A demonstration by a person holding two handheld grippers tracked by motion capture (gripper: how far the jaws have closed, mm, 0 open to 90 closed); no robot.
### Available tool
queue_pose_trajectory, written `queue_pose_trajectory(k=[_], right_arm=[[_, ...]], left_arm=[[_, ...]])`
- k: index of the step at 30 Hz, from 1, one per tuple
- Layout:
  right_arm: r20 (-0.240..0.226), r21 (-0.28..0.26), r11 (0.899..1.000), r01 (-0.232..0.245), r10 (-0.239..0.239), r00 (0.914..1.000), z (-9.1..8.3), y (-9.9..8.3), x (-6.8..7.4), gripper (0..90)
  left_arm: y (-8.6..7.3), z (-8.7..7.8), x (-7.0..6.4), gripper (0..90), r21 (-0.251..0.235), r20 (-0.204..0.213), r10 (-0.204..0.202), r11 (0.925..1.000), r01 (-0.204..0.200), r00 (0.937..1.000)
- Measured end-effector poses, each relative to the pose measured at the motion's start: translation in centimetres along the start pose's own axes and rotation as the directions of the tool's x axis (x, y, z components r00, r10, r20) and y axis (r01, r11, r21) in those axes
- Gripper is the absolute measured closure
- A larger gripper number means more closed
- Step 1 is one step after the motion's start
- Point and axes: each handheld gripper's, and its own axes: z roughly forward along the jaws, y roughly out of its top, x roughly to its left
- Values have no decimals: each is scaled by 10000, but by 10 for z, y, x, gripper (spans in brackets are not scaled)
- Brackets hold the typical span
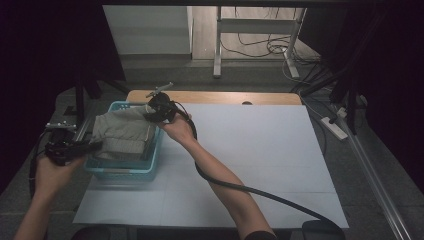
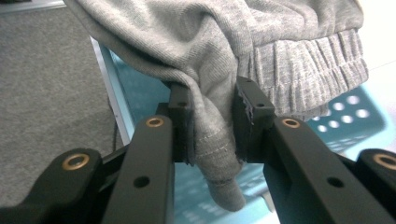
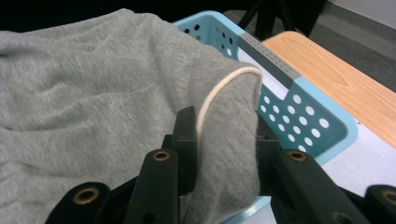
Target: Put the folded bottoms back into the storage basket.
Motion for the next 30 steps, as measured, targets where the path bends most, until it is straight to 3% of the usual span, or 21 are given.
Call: queue_pose_trajectory(k=[12, 15, 18, 21, 25, 30], right_arm=[[515, 548, 9984, -108, 80, 9986, 22, -12, -6, 675], [579, 618, 9979, -189, 154, 9982, 25, -15, -8, 622], [693, 560, 9983, -133, 94, 9975, 24, -16, -10, 489], [626, 355, 9991, -252, 229, 9978, 20, -14, -14, 426], [730, 485, 9988, -40, 4, 9973, 13, -11, -13, 422], [374, 365, 9993, -20, 6, 9993, 5, -9, -9, 376]], left_arm=[[1, 35, 3, 687, 763, -469, -138, 9969, 174, 9988], [2, 41, 4, 674, 926, -640, -147, 9955, 206, 9978], [4, 43, 4, 554, 699, -952, -39, 9975, 106, 9954], [6, 41, 4, 468, 421, -814, -96, 9990, 131, 9966], [8, 40, -2, 377, 236, -666, 29, 9997, -13, 9978], [8, 41, -11, 250, 208, -474, 126, 9997, -116, 9988]])
